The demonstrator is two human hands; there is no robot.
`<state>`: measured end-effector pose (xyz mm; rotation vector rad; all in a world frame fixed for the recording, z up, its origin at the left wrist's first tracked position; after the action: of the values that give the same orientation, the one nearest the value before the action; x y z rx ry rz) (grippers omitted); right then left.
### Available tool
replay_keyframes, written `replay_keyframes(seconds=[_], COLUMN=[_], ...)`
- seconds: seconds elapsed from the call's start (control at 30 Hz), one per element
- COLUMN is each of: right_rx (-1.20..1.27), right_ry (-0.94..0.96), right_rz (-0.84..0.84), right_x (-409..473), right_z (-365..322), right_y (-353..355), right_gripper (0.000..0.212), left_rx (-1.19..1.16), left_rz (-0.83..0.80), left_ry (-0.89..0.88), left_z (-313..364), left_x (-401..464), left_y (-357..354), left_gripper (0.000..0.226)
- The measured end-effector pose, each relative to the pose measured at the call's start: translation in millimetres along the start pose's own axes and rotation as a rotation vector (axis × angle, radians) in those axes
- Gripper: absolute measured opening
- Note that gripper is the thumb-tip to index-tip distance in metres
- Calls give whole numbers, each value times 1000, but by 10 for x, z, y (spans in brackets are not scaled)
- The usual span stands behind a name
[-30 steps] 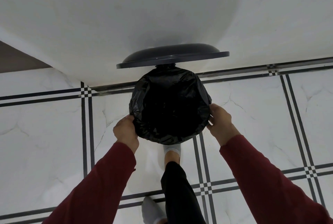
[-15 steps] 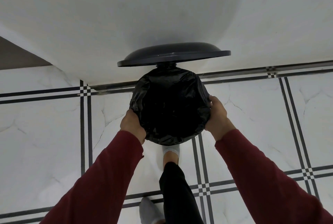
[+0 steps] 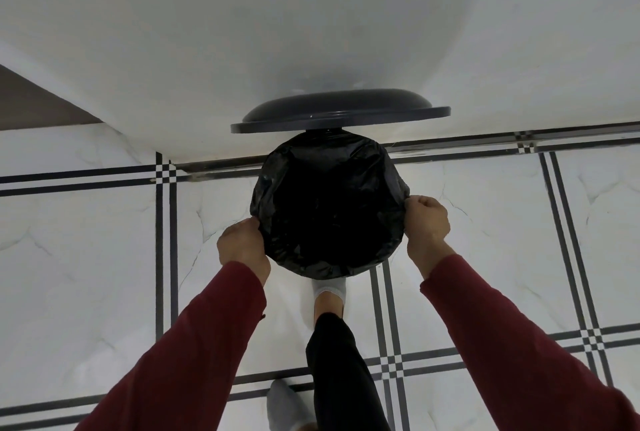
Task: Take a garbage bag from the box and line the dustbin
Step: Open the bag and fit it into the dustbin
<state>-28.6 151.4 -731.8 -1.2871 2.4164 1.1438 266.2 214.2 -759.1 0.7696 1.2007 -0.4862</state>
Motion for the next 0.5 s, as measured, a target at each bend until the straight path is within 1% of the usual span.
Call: replay_keyframes(seconds=[0.03,0.07,0.1,0.17,0.2,0.27,0.3,0.33,0.37,0.4,0.43,0.5], right_rx=[-70,-115,-134,-130,-125,-116,-106,-113,-147,-206,-274,-334], right_ry=[51,81,90,65,55,66,74,87,116,163,222,352], right_rz=[-3,-22,-45,-81,-96,-113,-112,-104,-96,-94,-104,-141], right_x=[10,9,27,42,38,48,61,55,70,79,114,189], right_z=[-25,-51,-57,-64,-72,-63,-50,-63,-80,-120,-146,-241], right_y=[10,12,2,-19,-34,-75,-91,-91,-92,-85,-80,-115], right_gripper=[25,27,27,22,22,32,40,49,55,55,52,42], left_rx=[-133,-168,-167,-127,-140,-143,-167,-132,-83,-34,-34,17], left_rz=[-61,-66,-32,-82,-118,-150,-145,-114,-65,-11,19,31], left_ry=[45,60,4,-59,-41,-15,3,-12,-69,-110,-121,-142], left_z=[31,32,34,21,9,20,22,43,85,143,172,264], left_x=[4,-41,-123,-254,-322,-309,-246,-221,-208,-182,-157,-133], left_y=[-33,-54,-59,-102,-104,-125,-119,-122,-121,-99,-85,-59], left_gripper=[7,7,13,20,19,18,21,21,23,28,36,44])
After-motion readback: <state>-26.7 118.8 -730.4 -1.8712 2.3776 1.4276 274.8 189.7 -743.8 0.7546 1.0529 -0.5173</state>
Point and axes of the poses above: each hand's wrist, its own x-axis towards the middle knuckle, its own y-axis out of the back of the hand, z = x × y, the point moved 3 cm from there along x, towards the middle knuckle, and after that the axes turned 14 degrees about y, right-handed, at the moved point
